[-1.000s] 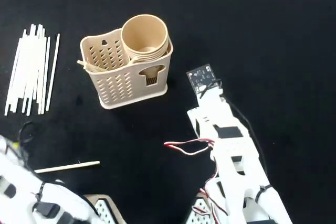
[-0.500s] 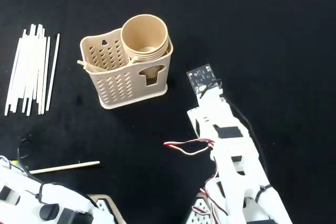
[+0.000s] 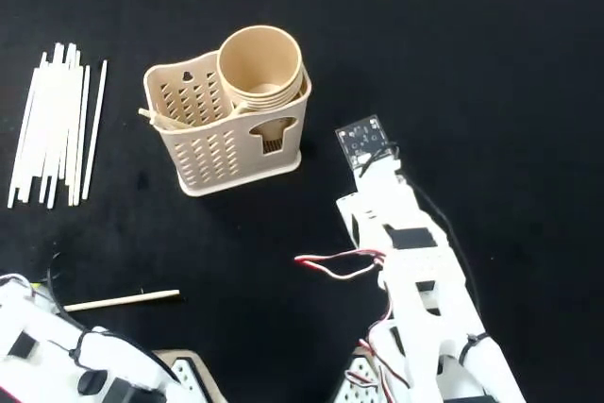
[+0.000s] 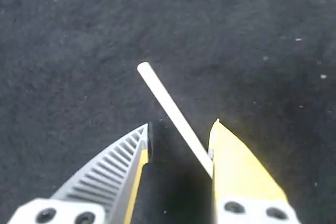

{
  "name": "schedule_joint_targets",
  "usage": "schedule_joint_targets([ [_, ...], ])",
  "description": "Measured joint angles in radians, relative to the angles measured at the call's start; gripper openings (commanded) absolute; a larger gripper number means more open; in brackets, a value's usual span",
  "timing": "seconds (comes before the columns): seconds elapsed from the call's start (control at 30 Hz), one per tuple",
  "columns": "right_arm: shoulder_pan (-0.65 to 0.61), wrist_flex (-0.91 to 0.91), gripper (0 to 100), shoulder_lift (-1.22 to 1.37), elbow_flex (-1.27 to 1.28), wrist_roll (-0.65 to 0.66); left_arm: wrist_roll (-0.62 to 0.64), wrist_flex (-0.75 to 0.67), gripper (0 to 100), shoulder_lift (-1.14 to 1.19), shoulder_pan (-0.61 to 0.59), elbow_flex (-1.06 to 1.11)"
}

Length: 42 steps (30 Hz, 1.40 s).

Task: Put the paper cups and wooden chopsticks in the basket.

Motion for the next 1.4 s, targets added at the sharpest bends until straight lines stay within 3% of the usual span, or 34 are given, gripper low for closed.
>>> schedule_joint_targets([
  [0.63,0.000,0.000,1.3,0.000,0.008,0.000,0.008,-0.058,19,0.000,0.043,0.066],
  [0.87,0.000,0.000,1.3,0.000,0.009,0.000,0.008,-0.058,14,0.000,0.052,0.066],
  [1.2,-0.060,-0.002,1.3,0.000,0.025,0.000,-0.098,-0.054,10,-0.005,0.052,0.069],
  [1.4,-0.060,-0.002,1.3,0.000,0.028,0.000,-0.100,-0.021,8,-0.005,0.164,0.023],
])
